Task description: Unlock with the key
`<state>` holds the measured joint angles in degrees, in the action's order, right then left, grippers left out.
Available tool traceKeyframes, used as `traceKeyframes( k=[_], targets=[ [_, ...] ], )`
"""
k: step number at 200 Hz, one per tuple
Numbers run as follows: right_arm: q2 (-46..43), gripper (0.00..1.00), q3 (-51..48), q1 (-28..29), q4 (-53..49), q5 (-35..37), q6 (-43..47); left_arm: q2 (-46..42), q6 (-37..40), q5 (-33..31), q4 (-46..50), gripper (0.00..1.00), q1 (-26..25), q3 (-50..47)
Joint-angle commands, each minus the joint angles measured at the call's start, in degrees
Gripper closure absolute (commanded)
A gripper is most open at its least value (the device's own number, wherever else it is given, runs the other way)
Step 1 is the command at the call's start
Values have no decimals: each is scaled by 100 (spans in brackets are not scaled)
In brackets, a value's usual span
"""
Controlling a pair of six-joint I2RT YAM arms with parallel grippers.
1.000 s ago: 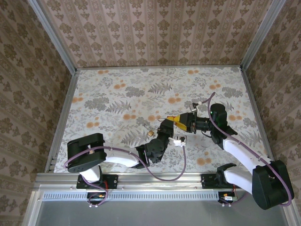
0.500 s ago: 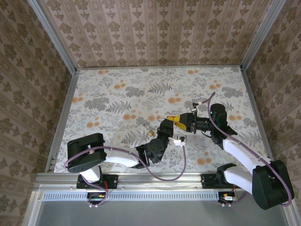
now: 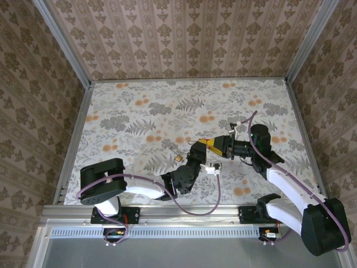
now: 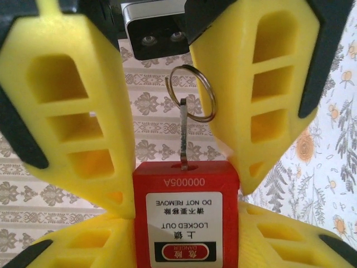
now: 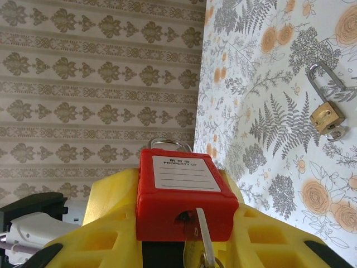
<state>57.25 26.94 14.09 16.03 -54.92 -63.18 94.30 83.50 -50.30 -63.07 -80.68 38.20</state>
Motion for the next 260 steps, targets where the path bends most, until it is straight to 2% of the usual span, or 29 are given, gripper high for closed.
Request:
traceKeyframes(
  k=[1,50,76,117,141,159,177,191,212,226,243,260],
  targets=[
    [-127,76,163,-91,-232,227,271,-427,-388,-33,154,54,-66,-63],
    [-153,76,224,-229,-376,236,425,-1047,-1039,79,1239,47,-61,-103],
    [-132,76,254,-276,-500,315,605,-1430,-1472,180,1945,47,-53,-94],
    [-5,77,233,-385,-525,376,775,-2210,-2570,417,3421,48,-2,49],
    [-3,77,233,-407,-560,375,812,-2777,-3660,778,4708,49,203,305],
    [-29,77,238,-416,-576,344,825,-3203,-4912,1555,5919,49,611,610],
    [-83,77,233,-420,-627,317,842,-3455,-6020,2856,6803,52,1262,878],
    [-125,77,225,-416,-669,290,859,-3503,-6449,3805,7055,56,1660,947],
    [-195,77,199,-416,-719,271,877,-3319,-7043,5473,7417,56,2338,1189],
    [-238,77,197,-418,-755,238,874,-3145,-7289,6365,7438,57,2673,1275],
    [-314,77,192,-420,-833,214,898,-2933,-7315,6840,7405,58,2841,1384],
    [-370,76,169,-414,-883,179,905,-2736,-7219,6905,7405,60,2867,1507]
  ],
)
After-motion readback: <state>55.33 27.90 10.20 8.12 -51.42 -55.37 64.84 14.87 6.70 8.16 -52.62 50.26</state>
